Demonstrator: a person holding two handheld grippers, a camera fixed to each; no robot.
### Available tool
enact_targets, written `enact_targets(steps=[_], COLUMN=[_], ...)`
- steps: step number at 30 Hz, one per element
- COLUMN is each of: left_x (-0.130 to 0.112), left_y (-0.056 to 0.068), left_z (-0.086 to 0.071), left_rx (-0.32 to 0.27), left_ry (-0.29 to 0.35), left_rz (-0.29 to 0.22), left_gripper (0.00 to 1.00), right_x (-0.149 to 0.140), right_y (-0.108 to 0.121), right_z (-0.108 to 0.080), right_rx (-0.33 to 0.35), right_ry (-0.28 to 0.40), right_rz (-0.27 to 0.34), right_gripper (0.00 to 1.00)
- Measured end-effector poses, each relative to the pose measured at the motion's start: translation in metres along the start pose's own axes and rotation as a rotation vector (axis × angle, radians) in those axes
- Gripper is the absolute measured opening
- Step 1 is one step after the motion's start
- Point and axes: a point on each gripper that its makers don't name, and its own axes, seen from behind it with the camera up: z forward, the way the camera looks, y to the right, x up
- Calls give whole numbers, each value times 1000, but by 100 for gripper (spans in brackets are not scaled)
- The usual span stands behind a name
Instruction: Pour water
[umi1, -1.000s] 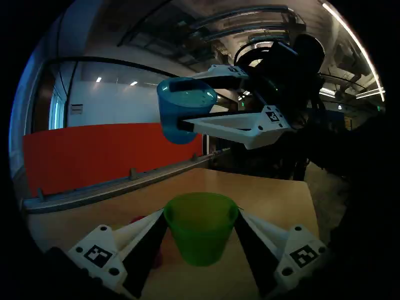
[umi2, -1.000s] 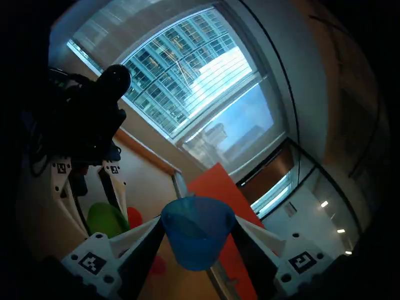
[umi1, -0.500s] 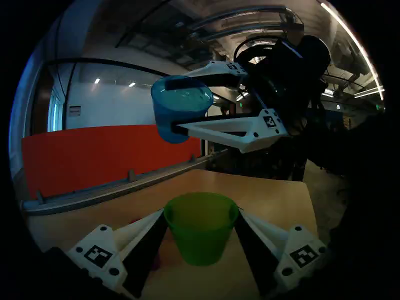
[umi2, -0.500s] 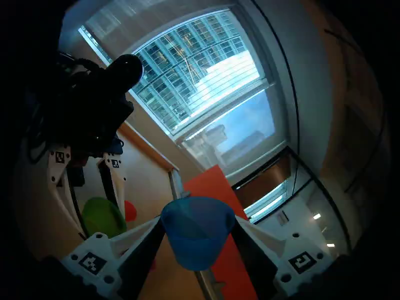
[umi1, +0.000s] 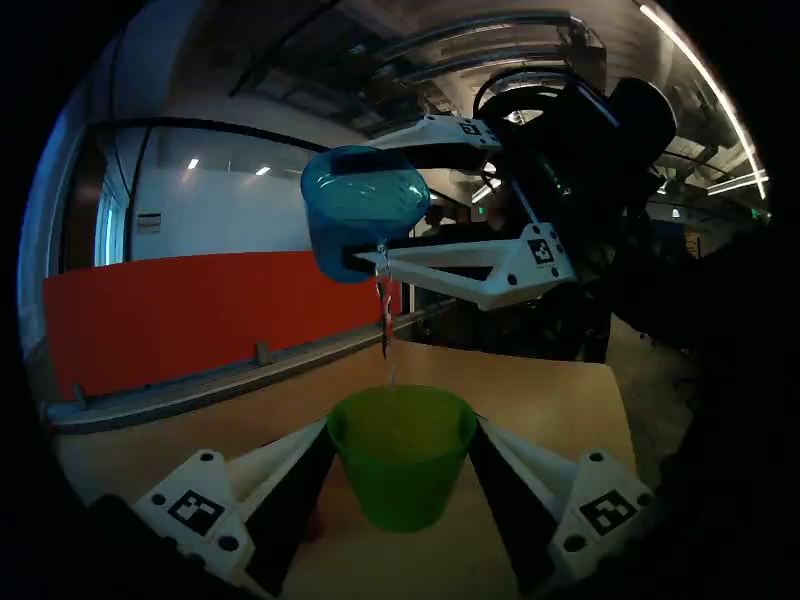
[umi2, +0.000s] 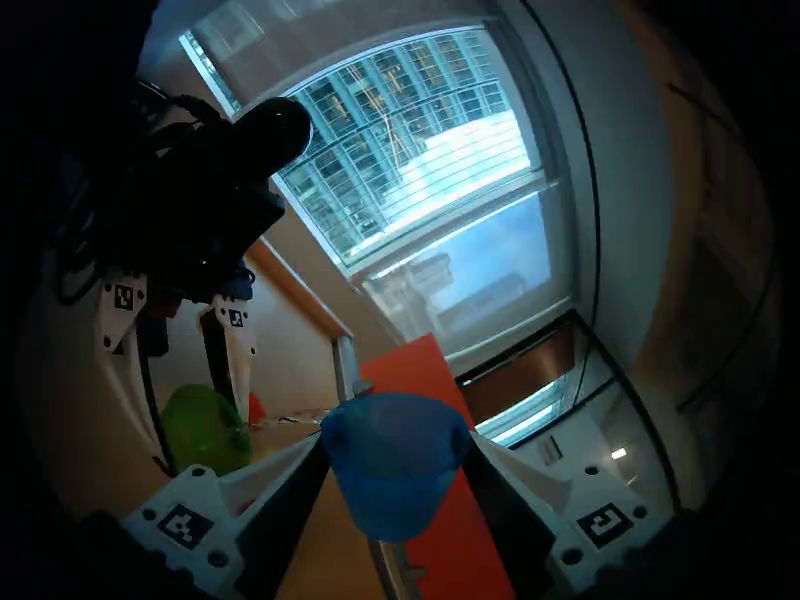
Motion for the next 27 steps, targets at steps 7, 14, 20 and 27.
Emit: enact_targets(steps=[7, 14, 20, 27], left_x=[-1, -1, -2, -2], left_y=[1, 3, 2, 1], left_z=[0, 0, 0, -1], left_rx=[-2, -5, -6, -2], left_ry=[-4, -3, -4, -6], left_rz=[5, 9, 12, 19], left_gripper=[87, 87, 87, 87], right_x=[-1, -2, -2, 0], right_y=[3, 5, 7, 10], right_z=[-1, -2, -3, -1], right_rx=[-10, -18, -22, -28], right_ry=[-1, -1, 1, 4], right_rz=[-23, -45, -58, -74], right_gripper=[90, 90, 90, 91])
